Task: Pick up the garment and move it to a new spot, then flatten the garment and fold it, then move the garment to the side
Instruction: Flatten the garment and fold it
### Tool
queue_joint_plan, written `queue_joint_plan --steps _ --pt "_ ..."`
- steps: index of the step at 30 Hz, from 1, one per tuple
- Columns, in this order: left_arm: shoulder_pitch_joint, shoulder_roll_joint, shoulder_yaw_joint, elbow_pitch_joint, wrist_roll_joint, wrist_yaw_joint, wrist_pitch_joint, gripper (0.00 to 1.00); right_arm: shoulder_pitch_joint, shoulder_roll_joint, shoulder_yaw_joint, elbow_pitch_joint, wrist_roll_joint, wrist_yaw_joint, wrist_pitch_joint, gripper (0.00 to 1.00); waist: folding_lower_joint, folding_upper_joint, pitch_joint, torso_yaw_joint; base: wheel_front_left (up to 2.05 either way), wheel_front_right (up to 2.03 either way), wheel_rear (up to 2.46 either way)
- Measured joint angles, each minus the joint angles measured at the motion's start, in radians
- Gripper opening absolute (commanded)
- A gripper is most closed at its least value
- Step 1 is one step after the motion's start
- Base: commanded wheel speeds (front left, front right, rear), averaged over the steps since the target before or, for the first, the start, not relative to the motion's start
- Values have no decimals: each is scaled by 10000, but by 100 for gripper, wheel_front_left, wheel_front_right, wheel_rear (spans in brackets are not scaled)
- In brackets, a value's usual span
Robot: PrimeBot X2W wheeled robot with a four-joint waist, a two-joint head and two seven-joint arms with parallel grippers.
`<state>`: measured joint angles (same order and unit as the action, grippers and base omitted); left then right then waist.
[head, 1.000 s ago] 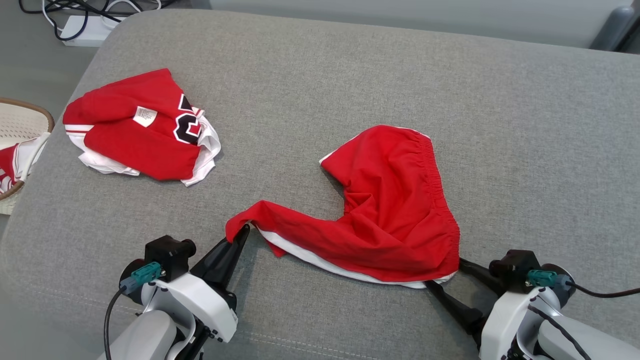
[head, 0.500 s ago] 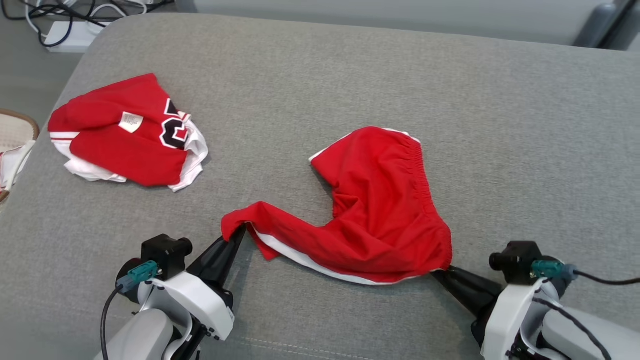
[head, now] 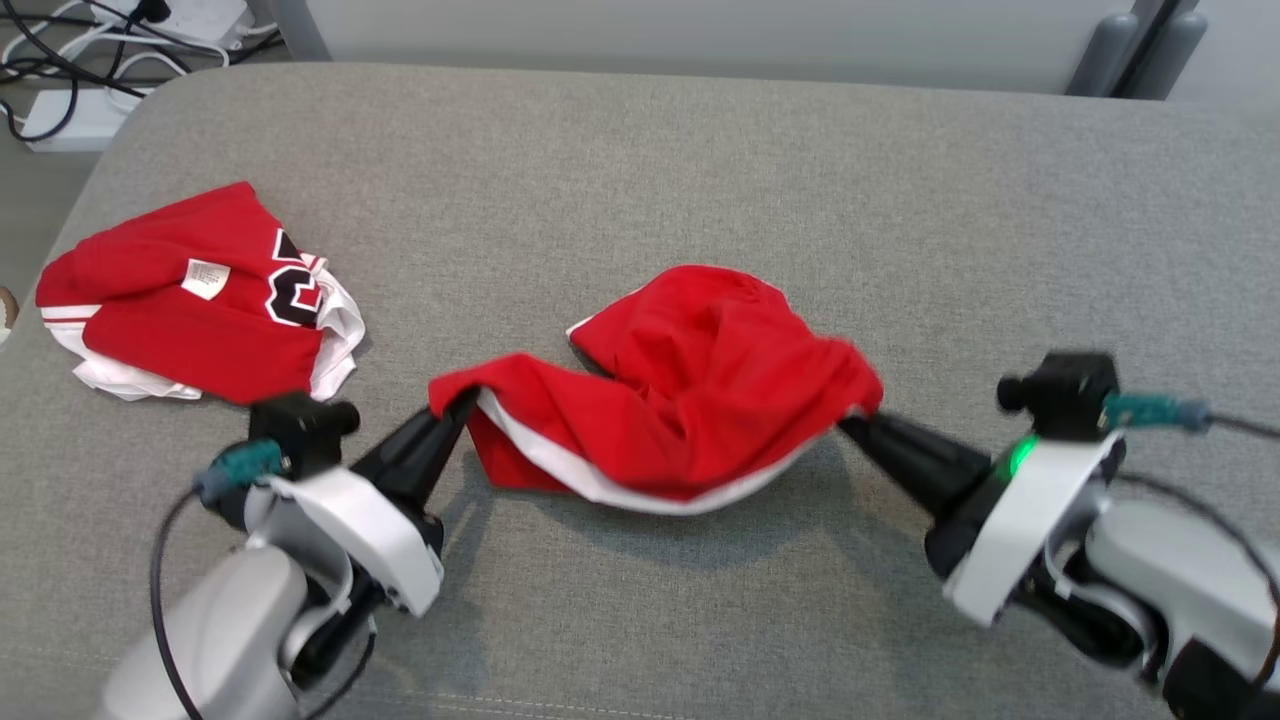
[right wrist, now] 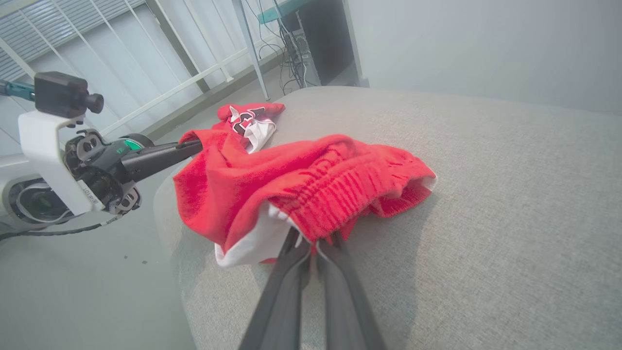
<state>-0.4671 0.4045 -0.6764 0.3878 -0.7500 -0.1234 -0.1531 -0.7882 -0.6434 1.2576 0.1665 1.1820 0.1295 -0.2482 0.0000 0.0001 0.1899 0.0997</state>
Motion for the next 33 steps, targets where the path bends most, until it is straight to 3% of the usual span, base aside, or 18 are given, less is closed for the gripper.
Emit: queue_joint_plan --steps 10,16,25,30,33 --pt "-2412 1670 -8 -1183 -2324 0 2464 0 -2177 288 -706 272 1766 0 238 0 0 0 206 -327 0 0 0" --pt "-3480 1818 -10 -784 -2694 0 2660 0 -3170 543 -917 1302 2364 -2 732 0 0 0 296 -633 0 0 0" --pt "-4963 2113 46 464 -3313 -2 2266 0 -4707 1639 -1210 2725 2828 -2 1012 0 0 0 398 -1420 0 0 0" --pt "-5058 2033 -320 516 -3877 -2 2090 0 -4785 1674 -1152 2915 3241 -2 1264 0 0 -1 301 -1413 0 0 0" --pt "-4801 2077 -734 376 -4330 -2 2140 0 -4685 1580 -890 2617 3666 -2 2073 0 0 0 105 -1350 0 0 0"
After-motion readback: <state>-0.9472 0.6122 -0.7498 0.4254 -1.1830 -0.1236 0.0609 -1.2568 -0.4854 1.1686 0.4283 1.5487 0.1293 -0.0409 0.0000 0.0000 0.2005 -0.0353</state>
